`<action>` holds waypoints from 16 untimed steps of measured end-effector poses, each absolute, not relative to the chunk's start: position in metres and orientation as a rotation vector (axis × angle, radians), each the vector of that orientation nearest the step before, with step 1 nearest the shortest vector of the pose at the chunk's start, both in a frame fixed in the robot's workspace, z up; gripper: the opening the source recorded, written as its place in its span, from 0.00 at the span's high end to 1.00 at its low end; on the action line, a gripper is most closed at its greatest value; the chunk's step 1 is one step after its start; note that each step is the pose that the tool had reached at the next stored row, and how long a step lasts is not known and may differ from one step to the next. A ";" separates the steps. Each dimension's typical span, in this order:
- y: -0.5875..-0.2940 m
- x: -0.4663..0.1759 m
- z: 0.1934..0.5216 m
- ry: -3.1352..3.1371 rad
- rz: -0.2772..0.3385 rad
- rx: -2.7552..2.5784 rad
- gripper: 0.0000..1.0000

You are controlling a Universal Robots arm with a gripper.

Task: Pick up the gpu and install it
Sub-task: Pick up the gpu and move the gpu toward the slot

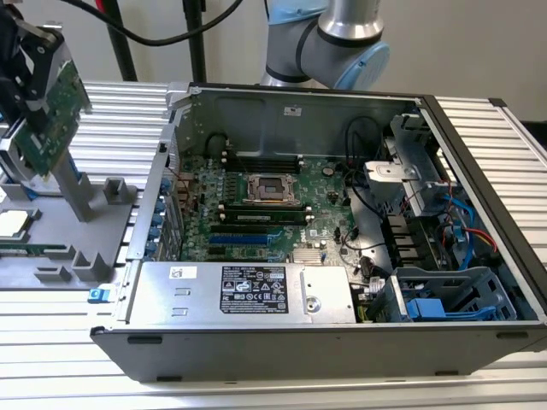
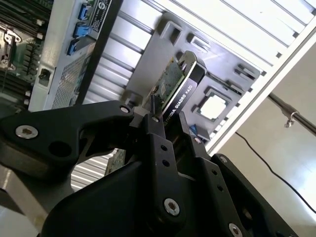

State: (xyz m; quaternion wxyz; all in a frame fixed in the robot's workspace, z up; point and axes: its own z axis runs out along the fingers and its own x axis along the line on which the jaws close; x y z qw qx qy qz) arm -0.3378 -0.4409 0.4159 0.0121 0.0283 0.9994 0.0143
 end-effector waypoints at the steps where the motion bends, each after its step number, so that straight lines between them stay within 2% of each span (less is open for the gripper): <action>1: -0.441 -0.338 0.417 3.116 0.045 0.088 1.00; 16: -0.441 -0.337 0.424 3.116 0.045 0.088 1.00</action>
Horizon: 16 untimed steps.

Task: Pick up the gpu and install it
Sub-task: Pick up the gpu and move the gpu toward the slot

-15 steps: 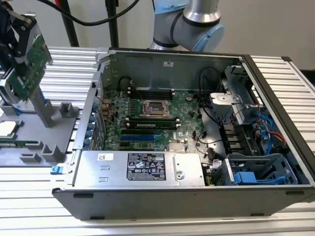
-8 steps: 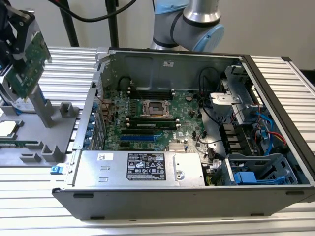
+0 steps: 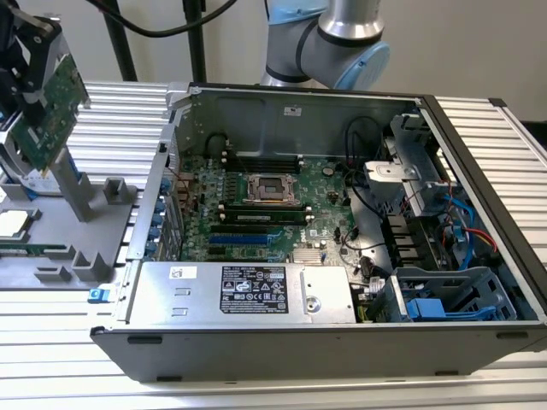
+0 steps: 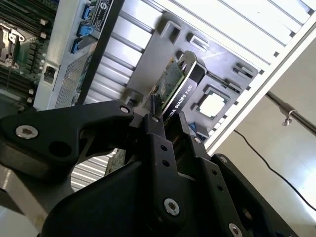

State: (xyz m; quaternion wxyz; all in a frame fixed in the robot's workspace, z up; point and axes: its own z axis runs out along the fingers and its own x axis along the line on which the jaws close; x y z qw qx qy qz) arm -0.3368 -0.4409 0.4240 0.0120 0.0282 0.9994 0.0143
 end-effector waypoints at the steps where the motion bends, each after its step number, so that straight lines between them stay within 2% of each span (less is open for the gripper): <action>1: -0.441 -0.336 0.424 3.116 0.045 0.088 1.00; 16: -0.440 -0.321 0.424 3.116 0.044 0.088 1.00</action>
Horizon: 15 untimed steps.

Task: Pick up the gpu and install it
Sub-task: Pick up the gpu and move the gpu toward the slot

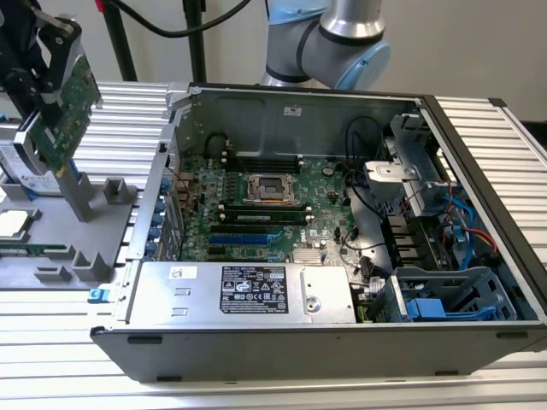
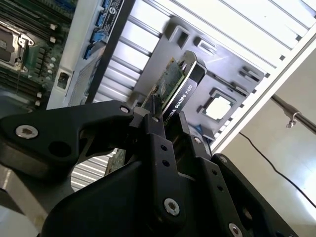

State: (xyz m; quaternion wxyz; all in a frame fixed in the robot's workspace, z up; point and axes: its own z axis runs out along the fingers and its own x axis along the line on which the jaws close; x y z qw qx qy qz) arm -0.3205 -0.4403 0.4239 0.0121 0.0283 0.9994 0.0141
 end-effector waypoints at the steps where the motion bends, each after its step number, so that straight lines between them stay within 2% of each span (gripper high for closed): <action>1: -0.440 -0.319 0.424 3.116 0.044 0.088 1.00; 15: -0.440 -0.298 0.424 3.116 0.044 0.088 1.00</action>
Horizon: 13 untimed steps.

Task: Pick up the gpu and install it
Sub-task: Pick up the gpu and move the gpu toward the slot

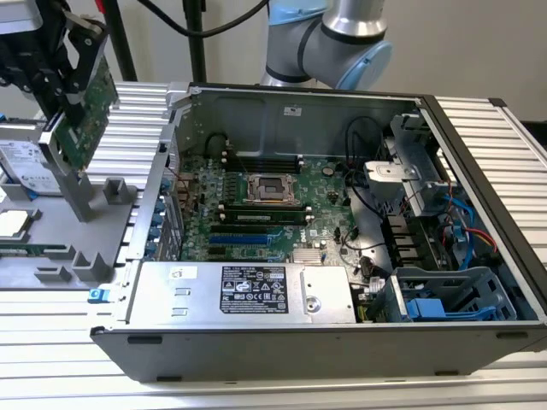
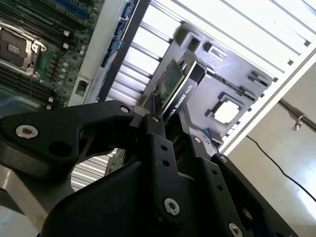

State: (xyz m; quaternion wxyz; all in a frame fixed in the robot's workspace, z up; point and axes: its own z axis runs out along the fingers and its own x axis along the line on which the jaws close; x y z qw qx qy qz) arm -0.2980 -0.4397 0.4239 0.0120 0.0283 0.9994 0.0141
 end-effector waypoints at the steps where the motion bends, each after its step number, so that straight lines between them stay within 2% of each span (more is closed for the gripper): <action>1: -0.440 -0.296 0.424 3.116 0.044 0.088 1.00; 13: -0.439 -0.277 0.424 3.116 0.044 0.088 1.00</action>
